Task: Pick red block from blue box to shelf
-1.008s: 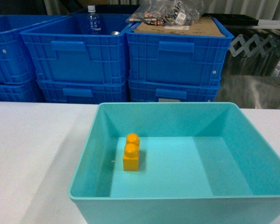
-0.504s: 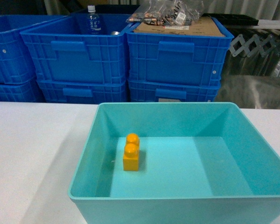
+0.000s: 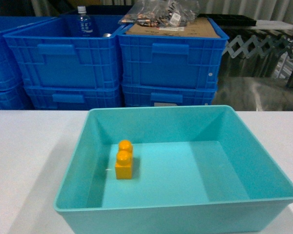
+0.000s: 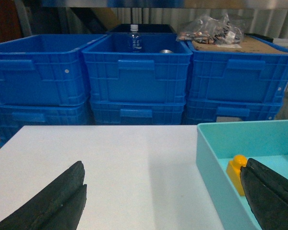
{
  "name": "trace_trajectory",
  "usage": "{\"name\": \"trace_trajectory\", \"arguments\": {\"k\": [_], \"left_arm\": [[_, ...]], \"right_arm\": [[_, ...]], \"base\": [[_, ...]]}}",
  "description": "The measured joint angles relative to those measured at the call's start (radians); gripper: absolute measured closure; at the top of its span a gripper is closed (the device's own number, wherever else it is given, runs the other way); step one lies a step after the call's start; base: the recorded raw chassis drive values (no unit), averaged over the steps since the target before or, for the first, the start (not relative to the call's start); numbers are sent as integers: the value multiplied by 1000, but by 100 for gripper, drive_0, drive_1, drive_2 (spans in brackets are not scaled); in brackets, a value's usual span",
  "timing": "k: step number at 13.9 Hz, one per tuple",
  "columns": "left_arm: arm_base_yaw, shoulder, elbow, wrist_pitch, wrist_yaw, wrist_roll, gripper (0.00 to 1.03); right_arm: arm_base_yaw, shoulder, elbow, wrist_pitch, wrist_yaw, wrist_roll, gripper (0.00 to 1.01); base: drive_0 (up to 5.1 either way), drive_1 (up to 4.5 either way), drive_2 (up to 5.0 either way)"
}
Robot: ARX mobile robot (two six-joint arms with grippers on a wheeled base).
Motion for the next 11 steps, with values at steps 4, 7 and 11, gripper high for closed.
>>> {"name": "trace_trajectory", "arguments": {"k": [4,7,11], "left_arm": [[-1,0,0,0,0,0,5],[-1,0,0,0,1,0,5],[-1,0,0,0,0,0,5]], "right_arm": [[0,0,0,0,0,0,73],[0,0,0,0,0,0,73],[0,0,0,0,0,0,73]], "base": [[-138,-138,-138],[-147,-147,-147],[-144,-144,-144]]}}
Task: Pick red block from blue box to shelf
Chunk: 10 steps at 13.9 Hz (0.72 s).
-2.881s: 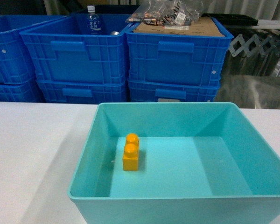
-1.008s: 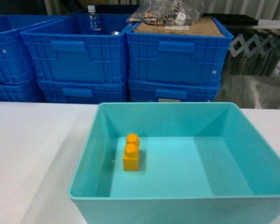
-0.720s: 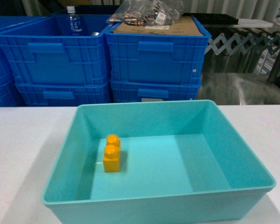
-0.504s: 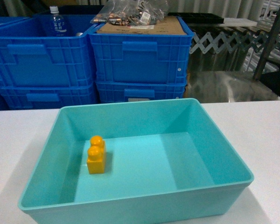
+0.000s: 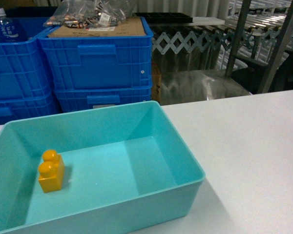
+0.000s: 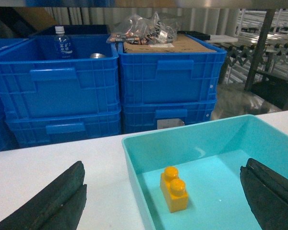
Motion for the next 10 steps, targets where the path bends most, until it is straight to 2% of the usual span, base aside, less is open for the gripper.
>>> {"name": "trace_trajectory", "arguments": {"k": [10], "left_arm": [[0,0,0,0,0,0,5]], "right_arm": [[0,0,0,0,0,0,73]], "base": [[-144,-144,-144]]}}
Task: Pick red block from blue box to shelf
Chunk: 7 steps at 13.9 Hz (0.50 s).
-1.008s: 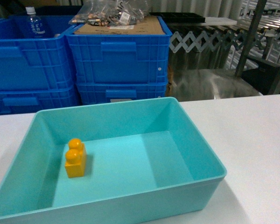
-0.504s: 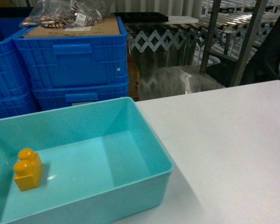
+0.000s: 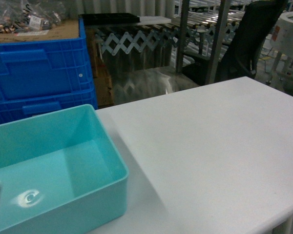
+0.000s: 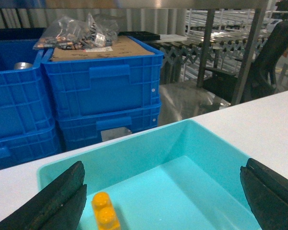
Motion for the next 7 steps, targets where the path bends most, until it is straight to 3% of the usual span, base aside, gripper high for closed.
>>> {"name": "trace_trajectory", "arguments": {"k": [7], "left_arm": [[0,0,0,0,0,0,5]], "right_arm": [[0,0,0,0,0,0,73]], "base": [[-153,-153,-153]]}}
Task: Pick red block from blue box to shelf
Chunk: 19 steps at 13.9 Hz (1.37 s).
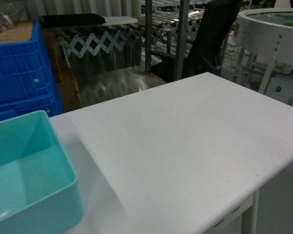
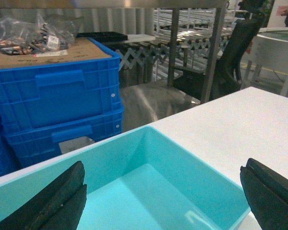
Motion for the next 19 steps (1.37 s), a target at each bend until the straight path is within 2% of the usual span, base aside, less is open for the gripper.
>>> {"name": "trace_trajectory", "arguments": {"k": [19], "left_arm": [[0,0,0,0,0,0,5]], "right_arm": [[0,0,0,0,0,0,73]], "base": [[-144,-144,-144]]}}
